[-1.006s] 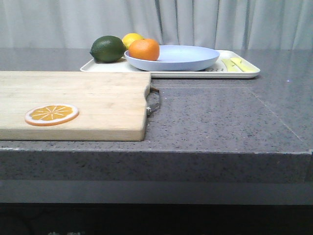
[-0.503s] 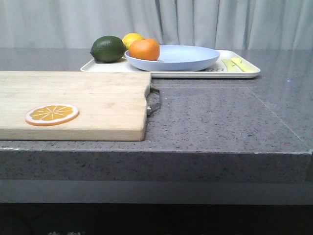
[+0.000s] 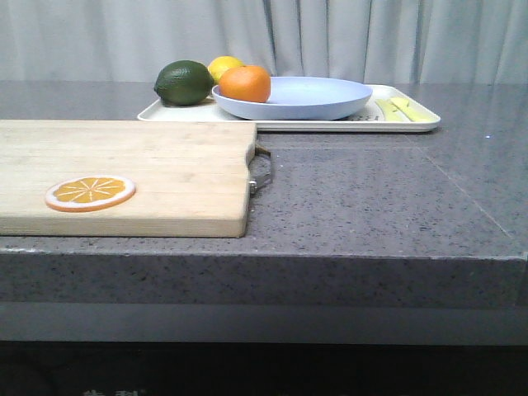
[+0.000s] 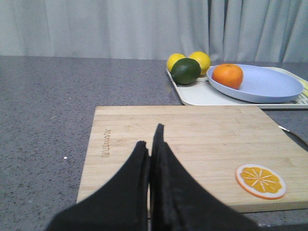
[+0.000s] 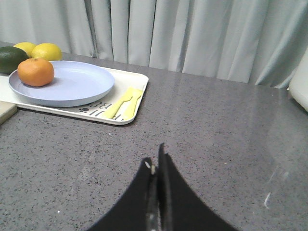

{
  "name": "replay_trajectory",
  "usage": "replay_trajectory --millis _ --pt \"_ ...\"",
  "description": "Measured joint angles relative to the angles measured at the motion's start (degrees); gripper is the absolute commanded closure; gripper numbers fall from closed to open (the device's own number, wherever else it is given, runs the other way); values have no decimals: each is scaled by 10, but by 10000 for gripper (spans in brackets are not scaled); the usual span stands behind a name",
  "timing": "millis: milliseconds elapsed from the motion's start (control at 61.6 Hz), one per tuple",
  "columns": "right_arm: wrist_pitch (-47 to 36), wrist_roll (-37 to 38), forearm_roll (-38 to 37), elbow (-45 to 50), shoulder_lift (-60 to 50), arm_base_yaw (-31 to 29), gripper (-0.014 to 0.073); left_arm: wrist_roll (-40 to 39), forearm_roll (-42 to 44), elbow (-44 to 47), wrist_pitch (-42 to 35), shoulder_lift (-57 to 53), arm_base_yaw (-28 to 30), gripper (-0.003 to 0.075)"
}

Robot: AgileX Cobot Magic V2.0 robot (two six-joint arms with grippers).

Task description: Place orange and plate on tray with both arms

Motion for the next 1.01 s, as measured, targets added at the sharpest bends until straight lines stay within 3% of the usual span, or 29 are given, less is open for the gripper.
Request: replay_trajectory --millis 227,487,1006 --pt "0 0 0 0 0 0 706 0 -10 71 -36 0 65 738" --pt "0 0 0 2 0 0 706 0 -13 167 -137 0 74 738" --pt "0 0 0 2 0 0 706 0 -14 171 -177 0 74 738"
